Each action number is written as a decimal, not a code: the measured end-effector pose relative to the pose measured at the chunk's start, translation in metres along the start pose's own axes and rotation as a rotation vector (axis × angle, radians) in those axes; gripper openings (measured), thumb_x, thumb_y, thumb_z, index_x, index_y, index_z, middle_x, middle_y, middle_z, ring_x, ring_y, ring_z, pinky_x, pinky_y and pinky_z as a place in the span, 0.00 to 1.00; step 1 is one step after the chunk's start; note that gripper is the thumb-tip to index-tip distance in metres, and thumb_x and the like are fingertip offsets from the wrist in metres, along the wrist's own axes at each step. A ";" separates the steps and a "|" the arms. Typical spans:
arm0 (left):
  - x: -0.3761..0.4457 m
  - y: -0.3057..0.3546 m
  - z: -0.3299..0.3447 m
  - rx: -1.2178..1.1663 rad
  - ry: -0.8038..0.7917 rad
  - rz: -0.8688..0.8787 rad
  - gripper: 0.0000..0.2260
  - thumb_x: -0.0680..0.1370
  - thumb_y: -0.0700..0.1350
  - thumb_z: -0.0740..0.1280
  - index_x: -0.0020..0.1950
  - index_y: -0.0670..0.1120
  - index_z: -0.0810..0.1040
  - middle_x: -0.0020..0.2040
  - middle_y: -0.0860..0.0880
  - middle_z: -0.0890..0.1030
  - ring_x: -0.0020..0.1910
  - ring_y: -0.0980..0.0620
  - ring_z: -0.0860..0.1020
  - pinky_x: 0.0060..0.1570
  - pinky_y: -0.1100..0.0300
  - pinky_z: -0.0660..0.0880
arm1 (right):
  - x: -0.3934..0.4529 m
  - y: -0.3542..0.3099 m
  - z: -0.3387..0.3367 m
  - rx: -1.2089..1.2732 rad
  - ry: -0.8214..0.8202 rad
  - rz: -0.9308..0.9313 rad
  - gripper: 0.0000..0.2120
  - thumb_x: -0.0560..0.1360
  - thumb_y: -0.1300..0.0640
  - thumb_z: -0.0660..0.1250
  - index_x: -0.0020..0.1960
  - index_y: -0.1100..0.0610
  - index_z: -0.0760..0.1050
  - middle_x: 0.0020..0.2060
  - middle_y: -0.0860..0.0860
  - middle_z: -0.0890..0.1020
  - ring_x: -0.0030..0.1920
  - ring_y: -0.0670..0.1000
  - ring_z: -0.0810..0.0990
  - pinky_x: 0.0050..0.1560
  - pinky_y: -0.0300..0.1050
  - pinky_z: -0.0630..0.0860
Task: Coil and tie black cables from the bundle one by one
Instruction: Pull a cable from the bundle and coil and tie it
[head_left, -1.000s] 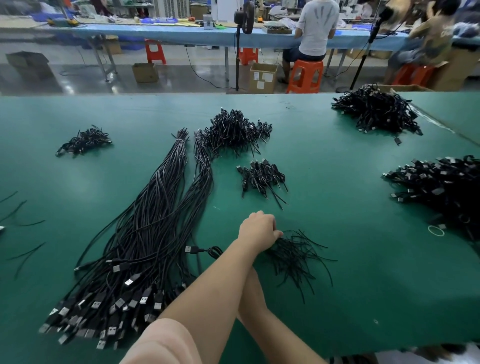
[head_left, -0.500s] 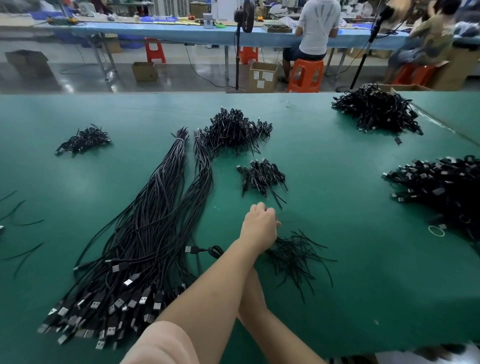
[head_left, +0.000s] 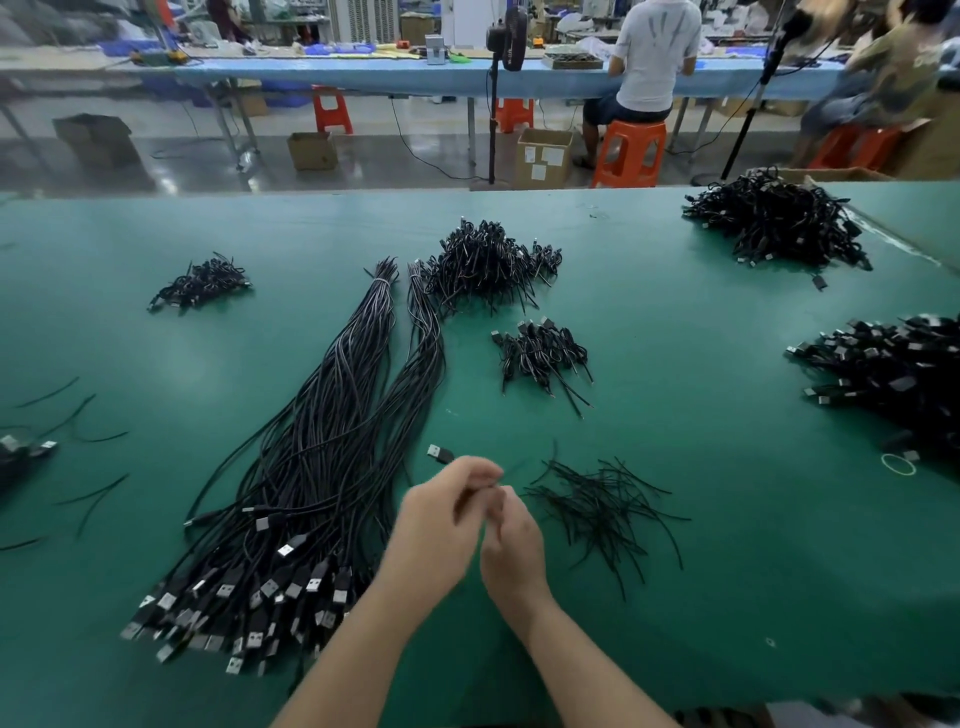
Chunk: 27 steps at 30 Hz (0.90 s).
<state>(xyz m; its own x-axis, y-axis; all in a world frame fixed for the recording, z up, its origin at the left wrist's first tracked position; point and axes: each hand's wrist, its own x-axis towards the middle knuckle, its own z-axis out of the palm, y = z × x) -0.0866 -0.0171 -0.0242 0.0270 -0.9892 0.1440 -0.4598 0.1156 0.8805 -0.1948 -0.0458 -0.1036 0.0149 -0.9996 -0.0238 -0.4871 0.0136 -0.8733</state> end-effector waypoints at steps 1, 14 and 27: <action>-0.005 -0.009 -0.008 -0.029 0.087 -0.062 0.08 0.80 0.40 0.69 0.50 0.54 0.79 0.42 0.59 0.85 0.42 0.61 0.84 0.42 0.66 0.79 | 0.000 0.000 0.002 -0.001 0.000 -0.003 0.15 0.85 0.53 0.52 0.41 0.54 0.63 0.35 0.48 0.69 0.34 0.46 0.64 0.35 0.42 0.61; 0.018 -0.053 -0.002 -0.174 0.209 -0.488 0.06 0.78 0.39 0.70 0.49 0.49 0.86 0.39 0.53 0.86 0.42 0.52 0.84 0.41 0.57 0.81 | -0.005 0.002 0.007 -0.033 -0.041 -0.111 0.17 0.85 0.54 0.54 0.38 0.51 0.62 0.31 0.45 0.67 0.32 0.44 0.63 0.34 0.42 0.61; 0.016 -0.050 -0.006 -0.056 -0.065 -0.305 0.12 0.79 0.40 0.69 0.43 0.56 0.86 0.43 0.61 0.86 0.45 0.64 0.82 0.49 0.67 0.75 | -0.001 0.003 0.007 -0.102 -0.064 -0.122 0.17 0.85 0.54 0.55 0.37 0.48 0.63 0.34 0.44 0.72 0.34 0.43 0.67 0.34 0.39 0.63</action>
<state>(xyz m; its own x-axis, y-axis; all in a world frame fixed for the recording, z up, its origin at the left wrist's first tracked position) -0.0574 -0.0379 -0.0633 0.0985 -0.9824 -0.1586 -0.3895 -0.1847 0.9023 -0.1901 -0.0441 -0.1098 0.1333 -0.9900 0.0454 -0.5645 -0.1135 -0.8176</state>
